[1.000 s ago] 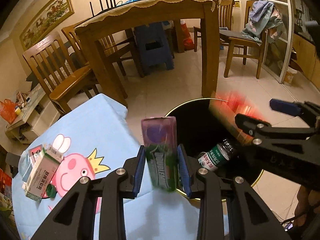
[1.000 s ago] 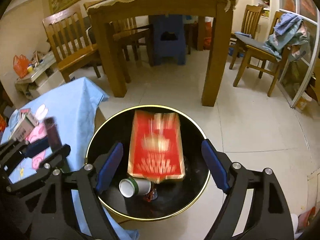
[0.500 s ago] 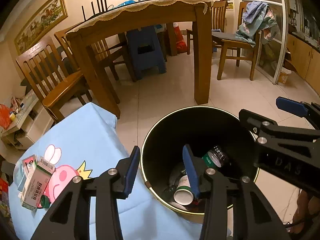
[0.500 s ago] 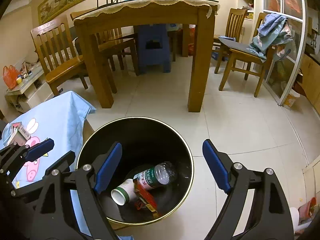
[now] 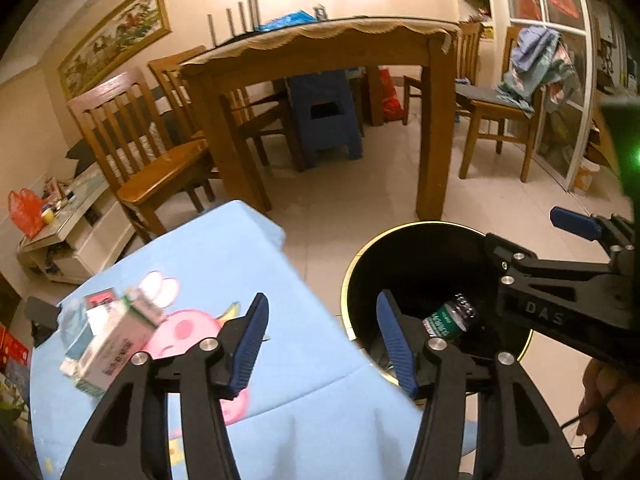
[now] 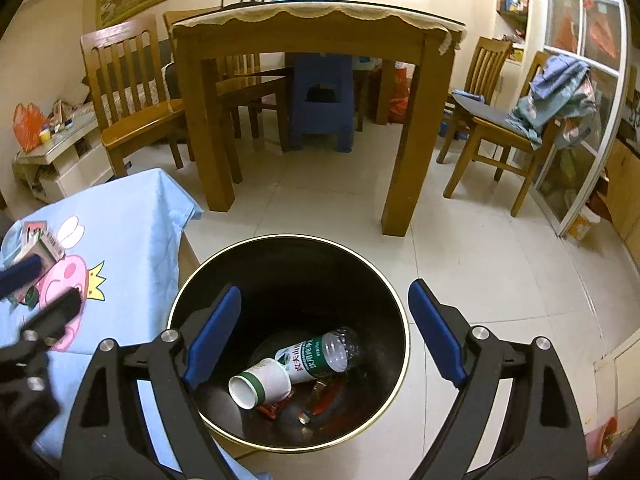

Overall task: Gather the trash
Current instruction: 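Return to the table and grasp the green bottle cap with the right tool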

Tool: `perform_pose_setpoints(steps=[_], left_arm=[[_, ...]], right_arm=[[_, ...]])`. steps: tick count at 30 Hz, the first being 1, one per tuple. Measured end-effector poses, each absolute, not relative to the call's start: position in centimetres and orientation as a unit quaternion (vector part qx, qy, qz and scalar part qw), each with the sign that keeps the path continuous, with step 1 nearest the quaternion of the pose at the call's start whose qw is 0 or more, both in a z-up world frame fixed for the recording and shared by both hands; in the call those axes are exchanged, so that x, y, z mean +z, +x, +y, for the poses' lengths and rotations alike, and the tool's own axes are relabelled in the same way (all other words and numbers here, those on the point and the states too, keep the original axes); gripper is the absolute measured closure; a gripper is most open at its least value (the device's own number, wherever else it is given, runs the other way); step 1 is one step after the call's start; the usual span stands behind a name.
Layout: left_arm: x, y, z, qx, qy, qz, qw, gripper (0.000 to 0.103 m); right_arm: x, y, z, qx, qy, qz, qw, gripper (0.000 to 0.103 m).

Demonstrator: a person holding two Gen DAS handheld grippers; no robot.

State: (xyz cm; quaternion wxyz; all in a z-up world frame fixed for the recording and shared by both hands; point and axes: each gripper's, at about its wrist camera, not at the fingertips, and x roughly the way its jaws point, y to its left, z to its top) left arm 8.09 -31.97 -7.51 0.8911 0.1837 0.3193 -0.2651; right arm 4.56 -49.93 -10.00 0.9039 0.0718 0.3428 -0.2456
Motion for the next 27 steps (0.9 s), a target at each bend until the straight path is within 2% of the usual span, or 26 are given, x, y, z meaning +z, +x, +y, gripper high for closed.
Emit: perform_pose_setpoints(steps=[10, 17, 19, 21, 27], left_arm=[[-6.6, 9.2, -22.3, -0.198, 0.140, 0.321, 0.916, 0.032], [-5.8, 10.3, -12.7, -0.148, 0.084, 0.325, 0.930, 0.032], [-5.7, 10.3, -10.2, -0.128, 0.077, 0.318, 0.936, 0.026], [-6.2, 10.6, -7.3, -0.096, 0.073, 0.314, 0.942, 0.020], [-9.7, 12.6, 2.1, -0.014, 0.052, 0.361, 0.931, 0.020]], right_arm=[[-11.4, 7.9, -43.3, -0.181, 0.018, 0.352, 0.918, 0.016], [-12.5, 9.0, -35.0, -0.106, -0.026, 0.355, 0.928, 0.014], [-12.8, 9.5, -32.7, -0.076, -0.023, 0.365, 0.928, 0.014], [-12.9, 10.0, -30.6, -0.047, -0.021, 0.373, 0.927, 0.014], [-13.3, 14.2, -24.6, 0.023, -0.007, 0.402, 0.915, 0.014]])
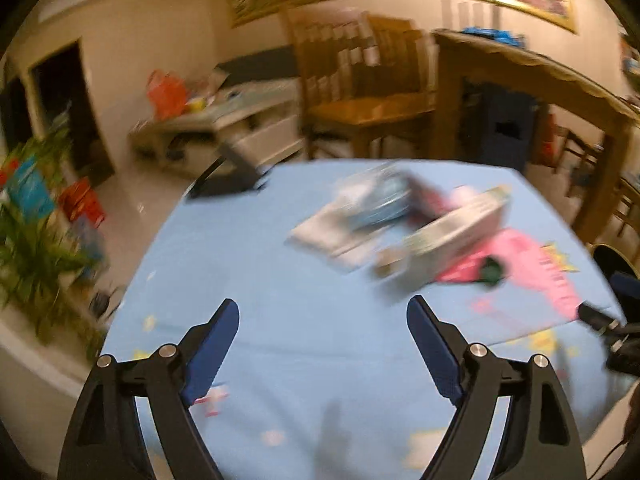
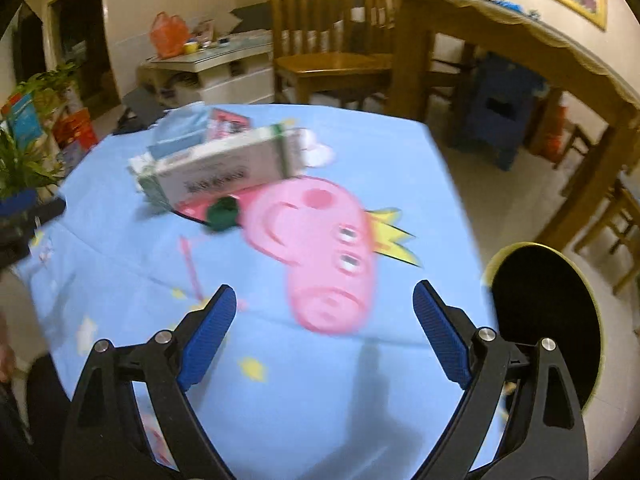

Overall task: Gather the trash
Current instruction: 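Return to the table and grasp the green bottle cap with the right tool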

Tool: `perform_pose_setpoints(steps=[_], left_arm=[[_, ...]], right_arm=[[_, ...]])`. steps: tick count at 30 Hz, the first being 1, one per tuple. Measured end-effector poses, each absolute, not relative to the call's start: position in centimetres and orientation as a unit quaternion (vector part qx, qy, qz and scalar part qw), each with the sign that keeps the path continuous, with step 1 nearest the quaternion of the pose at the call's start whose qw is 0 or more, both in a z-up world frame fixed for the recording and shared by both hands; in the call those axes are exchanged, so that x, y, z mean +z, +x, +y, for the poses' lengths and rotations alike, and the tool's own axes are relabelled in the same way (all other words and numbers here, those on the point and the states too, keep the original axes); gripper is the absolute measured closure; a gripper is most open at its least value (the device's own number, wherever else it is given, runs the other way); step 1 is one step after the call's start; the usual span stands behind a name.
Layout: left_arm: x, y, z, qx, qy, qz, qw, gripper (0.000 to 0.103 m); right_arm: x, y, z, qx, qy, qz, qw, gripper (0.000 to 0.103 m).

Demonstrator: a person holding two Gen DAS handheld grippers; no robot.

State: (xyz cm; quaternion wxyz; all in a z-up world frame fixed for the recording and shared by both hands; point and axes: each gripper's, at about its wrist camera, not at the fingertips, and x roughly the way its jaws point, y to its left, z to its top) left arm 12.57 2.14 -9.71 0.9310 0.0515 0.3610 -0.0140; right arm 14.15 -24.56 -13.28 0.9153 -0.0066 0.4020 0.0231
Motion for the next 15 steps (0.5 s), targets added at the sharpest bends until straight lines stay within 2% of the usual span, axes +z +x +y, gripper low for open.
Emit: perform_pose_setpoints(steps=[4, 7, 8, 9, 10, 11, 15], left_arm=[[-11.0, 12.9, 6.4, 0.016, 0.031, 0.375, 0.926, 0.019], [-11.8, 13.0, 8.1, 0.022, 0.018, 0.385, 0.923, 0.017], [-12.0, 13.1, 8.4, 0.021, 0.016, 0.388, 0.921, 0.017], [-12.2, 13.0, 8.4, 0.020, 0.016, 0.389, 0.921, 0.017], [-12.2, 13.1, 8.4, 0.017, 0.016, 0.389, 0.921, 0.017], [-12.3, 13.0, 8.4, 0.012, 0.017, 0.387, 0.922, 0.017], [-11.9, 13.5, 6.9, -0.025, 0.024, 0.378, 0.925, 0.009]], right_arm=[[-13.1, 17.9, -22.3, 0.068, 0.047, 0.423, 0.902, 0.014], [-13.1, 20.1, -19.9, 0.089, 0.025, 0.424, 0.901, 0.015], [-13.3, 20.7, -19.3, 0.093, 0.016, 0.427, 0.899, 0.021], [-13.8, 21.7, -18.6, 0.097, 0.008, 0.437, 0.894, 0.037], [-14.5, 22.7, -18.2, 0.099, 0.007, 0.454, 0.886, 0.048], [-15.2, 23.5, -17.9, 0.098, 0.009, 0.467, 0.879, 0.063], [-15.7, 23.9, -16.8, 0.085, -0.037, 0.470, 0.878, 0.071]])
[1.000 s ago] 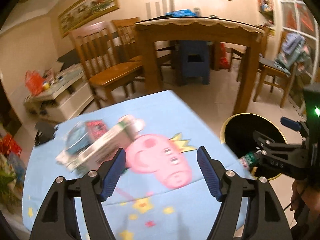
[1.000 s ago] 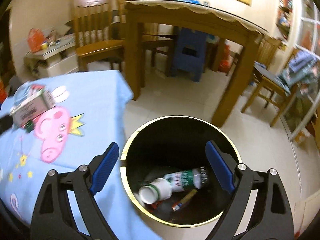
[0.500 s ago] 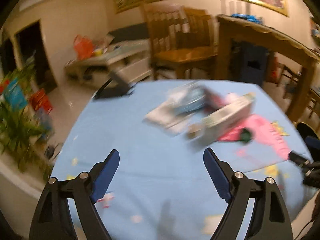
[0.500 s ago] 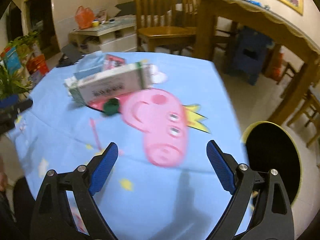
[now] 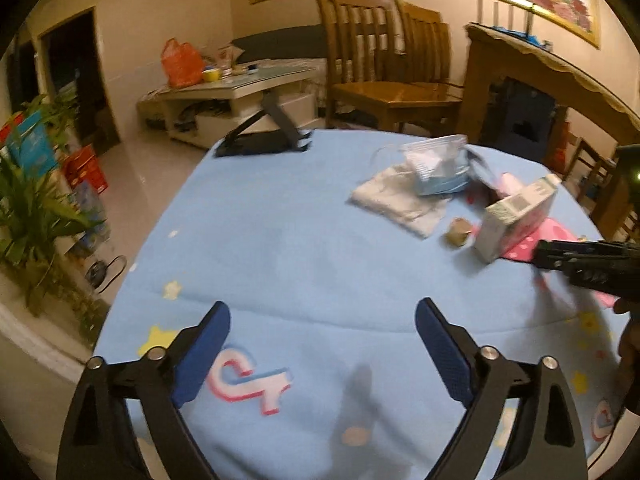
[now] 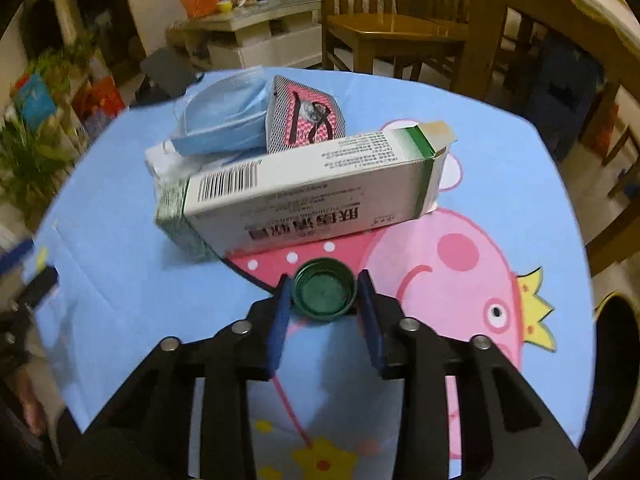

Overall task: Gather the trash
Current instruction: 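Return to the table and grasp the green bottle cap with the right tool, then grasp the white-green medicine box with the left tool while the right tool holds the cap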

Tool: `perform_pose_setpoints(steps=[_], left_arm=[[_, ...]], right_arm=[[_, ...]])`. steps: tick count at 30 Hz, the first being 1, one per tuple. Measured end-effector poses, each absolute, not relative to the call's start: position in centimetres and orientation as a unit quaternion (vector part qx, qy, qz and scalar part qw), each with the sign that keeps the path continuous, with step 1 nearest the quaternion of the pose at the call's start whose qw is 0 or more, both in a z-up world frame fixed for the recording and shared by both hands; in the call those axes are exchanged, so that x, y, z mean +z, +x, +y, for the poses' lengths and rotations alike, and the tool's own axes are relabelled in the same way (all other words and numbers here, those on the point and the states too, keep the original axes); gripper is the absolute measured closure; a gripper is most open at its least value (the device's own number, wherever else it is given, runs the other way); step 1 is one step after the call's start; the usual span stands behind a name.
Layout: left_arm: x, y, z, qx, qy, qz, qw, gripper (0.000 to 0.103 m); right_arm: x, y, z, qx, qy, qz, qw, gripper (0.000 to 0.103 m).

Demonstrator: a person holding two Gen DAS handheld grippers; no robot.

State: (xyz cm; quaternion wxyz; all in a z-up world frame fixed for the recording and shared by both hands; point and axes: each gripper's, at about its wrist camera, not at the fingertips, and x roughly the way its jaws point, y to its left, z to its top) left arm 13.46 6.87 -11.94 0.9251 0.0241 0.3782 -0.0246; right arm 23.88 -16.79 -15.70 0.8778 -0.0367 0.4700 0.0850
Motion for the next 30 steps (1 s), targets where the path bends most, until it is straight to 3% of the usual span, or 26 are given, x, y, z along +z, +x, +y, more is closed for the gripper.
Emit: perform_pose_setpoints(steps=[7, 17, 19, 20, 22, 25, 30], left_arm=[[-10.5, 15.7, 1.3, -0.110, 0.076, 0.354, 0.925, 0.007], [-12.2, 21.8, -9.8, -0.221, 0.246, 0.351, 0.876, 0.007], [-13.1, 22.4, -10.7, -0.233, 0.254, 0.365, 0.865, 0.016], [-13.7, 22.6, -10.9, -0.244, 0.250, 0.381, 0.856, 0.036], [-14.2, 22.3, -11.0, -0.237, 0.253, 0.382, 0.857, 0.045], [-13.1, 20.1, -10.2, -0.241, 0.225, 0.366, 0.870, 0.069], [-12.7, 15.5, -9.8, -0.263, 0.148, 0.372, 0.878, 0.080]], right_arm=[[-15.4, 19.2, -19.0, 0.101, -0.054, 0.473, 0.874, 0.072], [-14.5, 13.5, -32.0, 0.104, 0.110, 0.441, 0.885, 0.072], [-14.8, 13.2, -33.1, 0.107, 0.124, 0.437, 0.885, 0.072], [-14.7, 13.3, -33.1, 0.108, 0.123, 0.436, 0.885, 0.072], [-14.5, 13.1, -33.2, 0.112, 0.119, 0.434, 0.886, 0.072], [-13.6, 13.2, -32.9, 0.122, 0.123, 0.422, 0.890, 0.072], [-12.5, 12.6, -34.2, 0.124, 0.139, 0.408, 0.894, 0.072]])
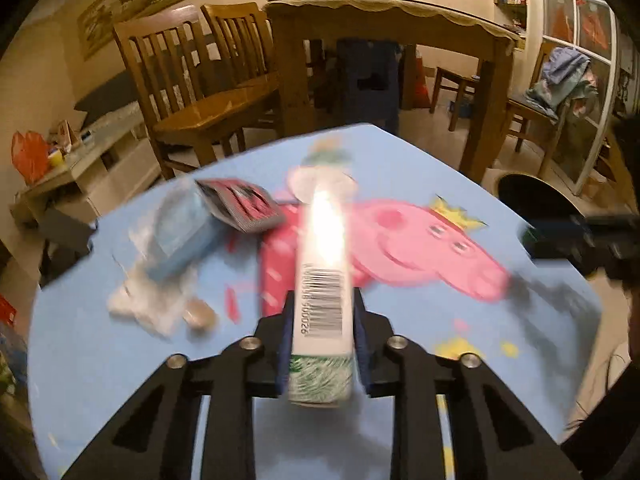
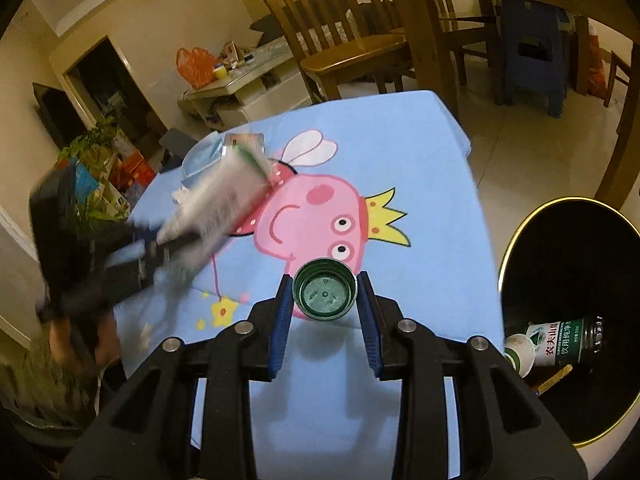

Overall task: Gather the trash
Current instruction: 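Grasp the white-green medicine box with the left tool while the right tool holds the cap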

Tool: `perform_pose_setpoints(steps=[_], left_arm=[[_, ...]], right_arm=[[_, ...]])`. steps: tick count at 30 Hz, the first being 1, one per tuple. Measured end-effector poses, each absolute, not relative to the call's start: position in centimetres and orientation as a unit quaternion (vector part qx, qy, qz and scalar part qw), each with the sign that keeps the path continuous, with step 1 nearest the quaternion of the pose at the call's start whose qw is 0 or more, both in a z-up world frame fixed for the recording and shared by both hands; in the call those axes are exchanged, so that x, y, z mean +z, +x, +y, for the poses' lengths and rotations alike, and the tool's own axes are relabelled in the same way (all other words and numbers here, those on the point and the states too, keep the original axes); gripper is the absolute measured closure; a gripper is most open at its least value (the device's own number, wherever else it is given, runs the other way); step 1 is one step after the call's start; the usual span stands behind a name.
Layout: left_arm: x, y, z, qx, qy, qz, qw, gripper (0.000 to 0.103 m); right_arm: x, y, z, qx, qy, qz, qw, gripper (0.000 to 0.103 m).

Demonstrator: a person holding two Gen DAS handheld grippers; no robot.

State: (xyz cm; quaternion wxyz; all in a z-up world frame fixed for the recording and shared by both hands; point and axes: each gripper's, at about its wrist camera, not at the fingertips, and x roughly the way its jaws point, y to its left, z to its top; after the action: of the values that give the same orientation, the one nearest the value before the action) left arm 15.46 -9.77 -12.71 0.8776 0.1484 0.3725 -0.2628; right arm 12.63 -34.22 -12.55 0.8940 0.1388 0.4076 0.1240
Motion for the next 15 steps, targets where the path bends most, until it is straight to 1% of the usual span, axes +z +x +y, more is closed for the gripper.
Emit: perform_pose_setpoints(steps=[2, 5, 9, 14, 15], left_arm=[[-13.5, 13.6, -11.0, -0.234, 0.168, 0.367, 0.885, 0.080], [-13.2, 11.4, -12.4, -0.223, 0.180, 0.354, 0.890, 0.080], [-13.5, 10.5, -14.8, -0.200, 0.206, 0.354, 0.890, 0.079], [-12.3, 10.8, -15.4, -0.219, 0.159, 0.375, 0.887, 0.080], [-12.3, 10.9, -15.7, -0.213, 0.164, 0.374, 0.888, 0.080]], right_arm=[[-12.2, 12.1, -34.9, 0.123, 0.145, 0.402, 0.896, 0.072], [-11.6, 11.3, -35.6, 0.122, 0.152, 0.395, 0.898, 0.072], [-11.0, 10.5, -36.4, 0.115, 0.157, 0.386, 0.901, 0.072], [-10.2, 8.6, -38.4, 0.101, 0.171, 0.372, 0.907, 0.072], [-10.0, 8.3, -38.9, 0.098, 0.174, 0.369, 0.908, 0.072]])
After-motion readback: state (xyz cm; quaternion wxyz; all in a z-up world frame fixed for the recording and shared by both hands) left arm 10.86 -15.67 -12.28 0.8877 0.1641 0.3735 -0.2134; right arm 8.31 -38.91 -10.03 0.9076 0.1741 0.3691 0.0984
